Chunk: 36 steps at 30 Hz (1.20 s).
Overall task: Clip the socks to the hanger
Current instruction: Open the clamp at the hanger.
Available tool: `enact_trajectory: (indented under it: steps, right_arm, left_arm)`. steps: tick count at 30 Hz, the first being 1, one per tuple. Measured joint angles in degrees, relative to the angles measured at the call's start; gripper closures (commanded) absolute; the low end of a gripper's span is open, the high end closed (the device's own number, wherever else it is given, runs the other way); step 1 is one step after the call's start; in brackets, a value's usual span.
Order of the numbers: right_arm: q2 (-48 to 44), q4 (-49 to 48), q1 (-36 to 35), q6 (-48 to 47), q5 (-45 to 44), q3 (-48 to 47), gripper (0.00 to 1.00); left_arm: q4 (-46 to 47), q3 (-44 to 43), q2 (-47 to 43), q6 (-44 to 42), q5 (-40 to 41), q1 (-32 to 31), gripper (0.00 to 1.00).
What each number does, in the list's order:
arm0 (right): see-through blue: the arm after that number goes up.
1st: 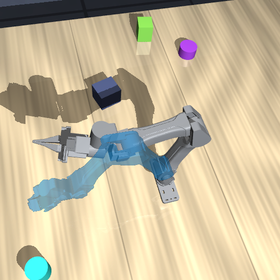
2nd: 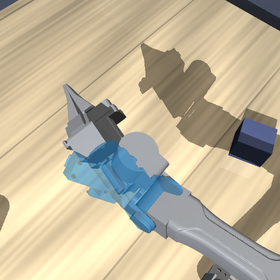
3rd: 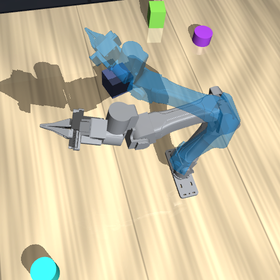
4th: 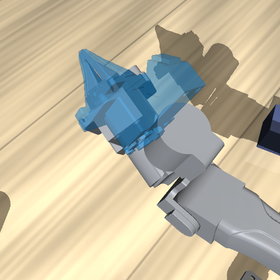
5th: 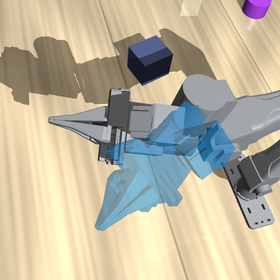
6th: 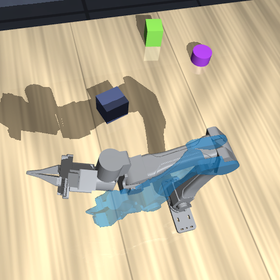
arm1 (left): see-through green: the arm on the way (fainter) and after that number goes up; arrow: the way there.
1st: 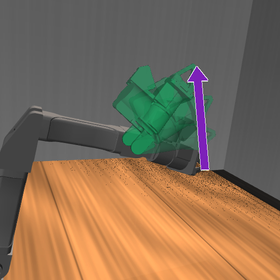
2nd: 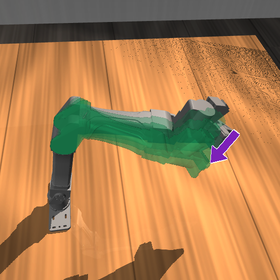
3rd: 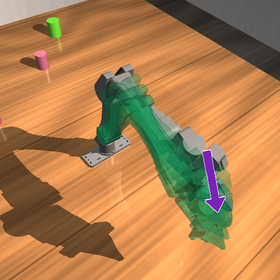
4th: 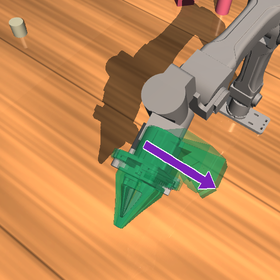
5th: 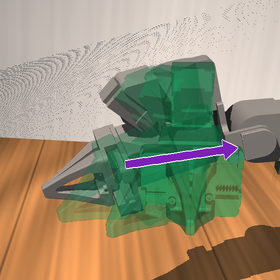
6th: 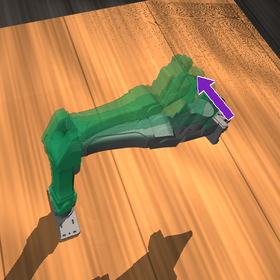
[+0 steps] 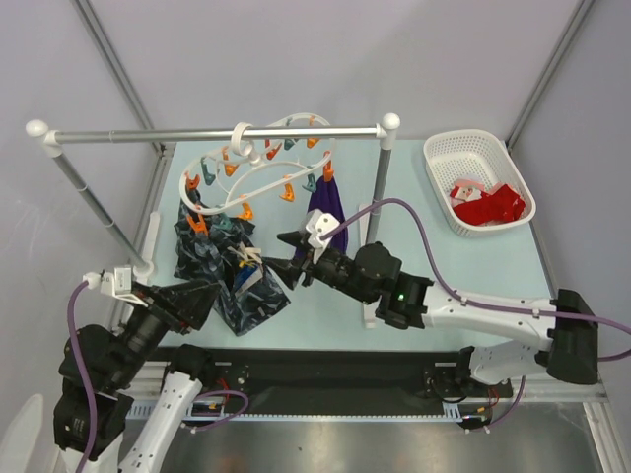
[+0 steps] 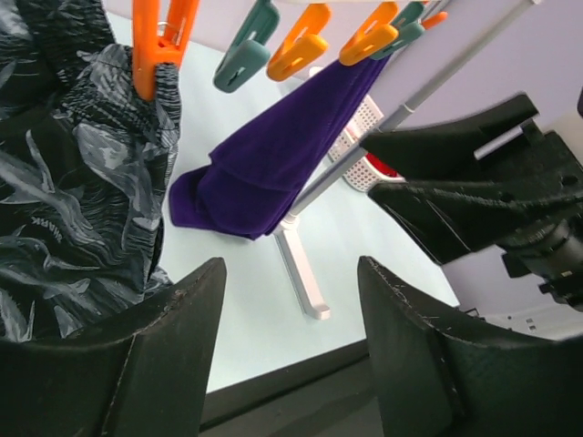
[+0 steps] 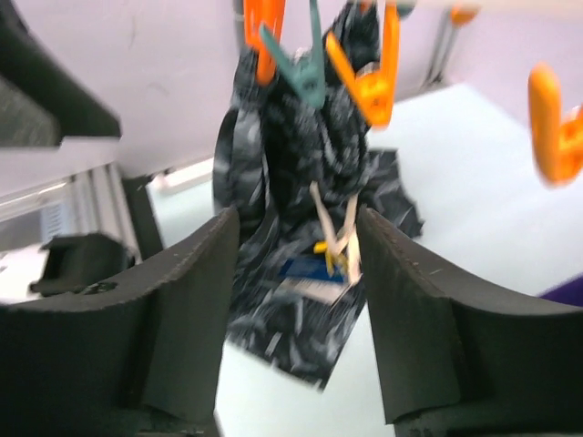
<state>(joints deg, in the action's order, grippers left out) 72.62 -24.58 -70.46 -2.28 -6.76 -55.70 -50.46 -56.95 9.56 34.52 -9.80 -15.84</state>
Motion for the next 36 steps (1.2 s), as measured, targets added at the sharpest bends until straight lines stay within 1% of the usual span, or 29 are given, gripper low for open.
enact_trajectory:
  steps: [6,10,16,26,33,35,36]
  right_arm:
    - [7.9,-6.0,0.0,-7.7,-1.0,-5.1,0.37]
    - [13.1,-8.5,0.0,-12.9,-1.2,-8.0,0.40]
    - [16.3,-10.2,0.7,-16.9,-1.4,-8.9,0.40]
    - [18.2,-11.0,3.4,-17.9,-1.1,-12.2,0.42]
    - [19.3,-10.8,4.5,-17.1,-0.5,-13.5,0.41]
    - [19.5,-10.6,4.7,-16.4,-0.8,-13.6,0.39]
    - [19.6,-10.5,4.7,-16.1,-1.2,-13.6,0.36]
  left_arm:
    - [1.2,1.5,-2.1,0.6,-1.6,0.0,0.35]
    - [1.7,1.5,-2.5,1.0,-2.6,0.0,0.35]
    - [1.5,1.3,-2.5,0.9,-3.3,0.0,0.35]
    - [1.5,0.4,-2.5,0.4,-4.6,0.0,0.35]
    - [1.8,0.1,-2.4,0.3,-5.4,0.0,0.36]
    - [1.2,-0.7,-2.4,0.2,-4.7,0.0,0.37]
    - [0.7,-1.4,-2.4,0.0,-3.8,0.0,0.37]
